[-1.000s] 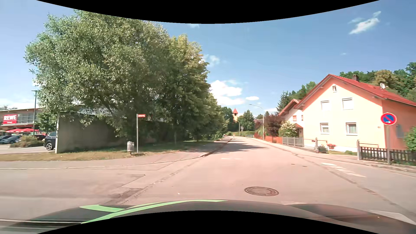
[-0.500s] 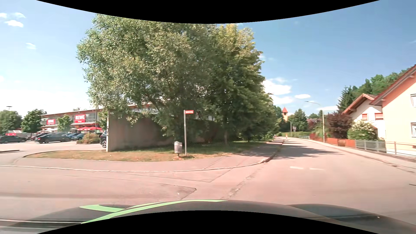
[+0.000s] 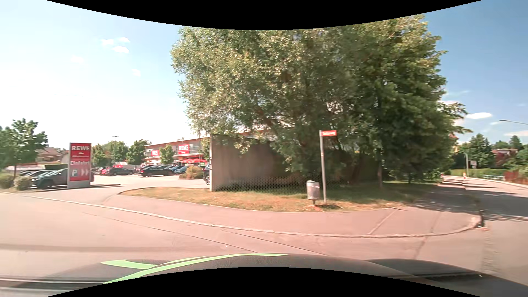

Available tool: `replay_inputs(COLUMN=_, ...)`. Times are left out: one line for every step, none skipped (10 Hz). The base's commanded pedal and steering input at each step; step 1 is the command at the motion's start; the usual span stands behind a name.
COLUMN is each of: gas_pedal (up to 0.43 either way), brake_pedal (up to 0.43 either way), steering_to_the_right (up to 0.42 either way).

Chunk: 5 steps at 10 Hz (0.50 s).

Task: Follow the waypoints while adhering to traffic rules and regulations

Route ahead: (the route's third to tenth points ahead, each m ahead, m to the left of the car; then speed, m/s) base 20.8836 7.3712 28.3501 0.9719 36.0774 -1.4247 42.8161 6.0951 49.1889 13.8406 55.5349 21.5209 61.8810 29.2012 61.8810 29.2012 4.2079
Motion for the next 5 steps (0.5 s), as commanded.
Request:
replay_inputs(gas_pedal=0.079, brake_pedal=0.000, steering_to_the_right=-0.595)
replay_inputs(gas_pedal=0.087, brake_pedal=0.000, steering_to_the_right=-0.586)
replay_inputs(gas_pedal=0.110, brake_pedal=0.000, steering_to_the_right=-0.569)
replay_inputs(gas_pedal=0.110, brake_pedal=0.000, steering_to_the_right=-0.547)
replay_inputs(gas_pedal=0.110, brake_pedal=0.000, steering_to_the_right=-0.526)
